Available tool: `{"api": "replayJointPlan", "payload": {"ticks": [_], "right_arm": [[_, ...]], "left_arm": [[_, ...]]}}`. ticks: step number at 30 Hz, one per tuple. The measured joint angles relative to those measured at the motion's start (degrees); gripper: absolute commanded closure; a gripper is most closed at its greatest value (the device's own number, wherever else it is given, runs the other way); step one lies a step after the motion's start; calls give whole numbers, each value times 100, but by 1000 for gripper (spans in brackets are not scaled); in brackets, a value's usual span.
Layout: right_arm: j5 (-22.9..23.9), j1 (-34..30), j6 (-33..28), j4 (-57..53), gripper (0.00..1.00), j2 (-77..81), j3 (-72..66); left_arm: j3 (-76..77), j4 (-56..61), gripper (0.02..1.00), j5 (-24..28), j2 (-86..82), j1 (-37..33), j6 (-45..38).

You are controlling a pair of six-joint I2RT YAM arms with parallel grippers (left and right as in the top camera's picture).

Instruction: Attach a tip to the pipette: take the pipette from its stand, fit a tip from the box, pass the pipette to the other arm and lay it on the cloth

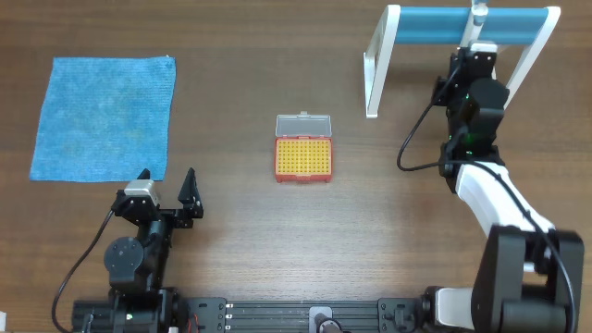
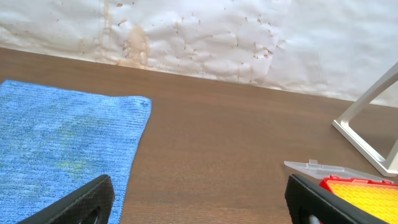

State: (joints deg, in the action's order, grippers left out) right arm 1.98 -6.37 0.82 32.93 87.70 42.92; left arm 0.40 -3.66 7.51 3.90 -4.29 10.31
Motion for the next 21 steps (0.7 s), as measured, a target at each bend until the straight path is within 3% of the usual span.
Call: {"api": "replayJointPlan", "payload": {"ticks": [8, 17, 21], "right_arm": [[2, 140, 103, -4, 923, -658, -188], [-846, 1650, 149, 3838, 923, -1364, -2315], [-1073, 2389, 149, 4459, 923, -1290, -3104]], "left_arm": [[0, 0, 128, 0, 0, 0, 0], [0, 0, 126, 0, 0, 0, 0], [0, 0, 128, 0, 0, 0, 0]]}}
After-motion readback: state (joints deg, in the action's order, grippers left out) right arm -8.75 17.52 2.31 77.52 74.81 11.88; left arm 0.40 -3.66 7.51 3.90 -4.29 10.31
